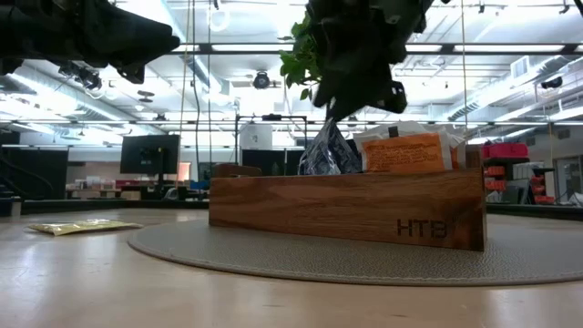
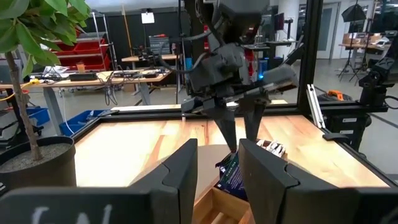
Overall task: Pick & Place Tea
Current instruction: Put the purple tea bag into the middle section of the wooden organizer
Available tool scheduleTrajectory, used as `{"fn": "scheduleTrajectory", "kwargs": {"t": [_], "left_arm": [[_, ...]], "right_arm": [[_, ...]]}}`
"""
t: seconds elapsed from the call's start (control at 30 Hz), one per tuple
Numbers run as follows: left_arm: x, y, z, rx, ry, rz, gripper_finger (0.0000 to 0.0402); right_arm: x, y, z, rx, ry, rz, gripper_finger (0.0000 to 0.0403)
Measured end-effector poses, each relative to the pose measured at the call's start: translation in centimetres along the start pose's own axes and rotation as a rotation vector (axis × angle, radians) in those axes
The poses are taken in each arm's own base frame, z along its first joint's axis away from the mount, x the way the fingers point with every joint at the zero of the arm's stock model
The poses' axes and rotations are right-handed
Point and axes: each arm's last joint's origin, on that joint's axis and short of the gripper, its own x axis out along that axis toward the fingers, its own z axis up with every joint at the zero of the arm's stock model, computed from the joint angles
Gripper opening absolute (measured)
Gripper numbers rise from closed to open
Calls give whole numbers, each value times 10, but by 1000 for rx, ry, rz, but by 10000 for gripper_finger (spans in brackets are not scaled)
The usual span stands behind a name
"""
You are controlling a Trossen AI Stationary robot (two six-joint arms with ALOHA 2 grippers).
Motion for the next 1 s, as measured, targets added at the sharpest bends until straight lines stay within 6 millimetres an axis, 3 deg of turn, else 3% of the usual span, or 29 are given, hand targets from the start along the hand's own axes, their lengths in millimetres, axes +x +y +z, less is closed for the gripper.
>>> {"fn": "scheduleTrajectory", "kwargs": {"t": [0.17, 0.77, 1.0], "left_arm": [[0, 0, -1, 3, 8, 0, 122], [0, 0, -1, -10, 14, -1, 122], [0, 0, -1, -10, 14, -1, 122]], "right_arm": [[1, 0, 0, 0, 0, 0, 125], [7, -3, 0, -27, 13, -14, 7], [7, 7, -10, -79, -23, -59, 3]]}}
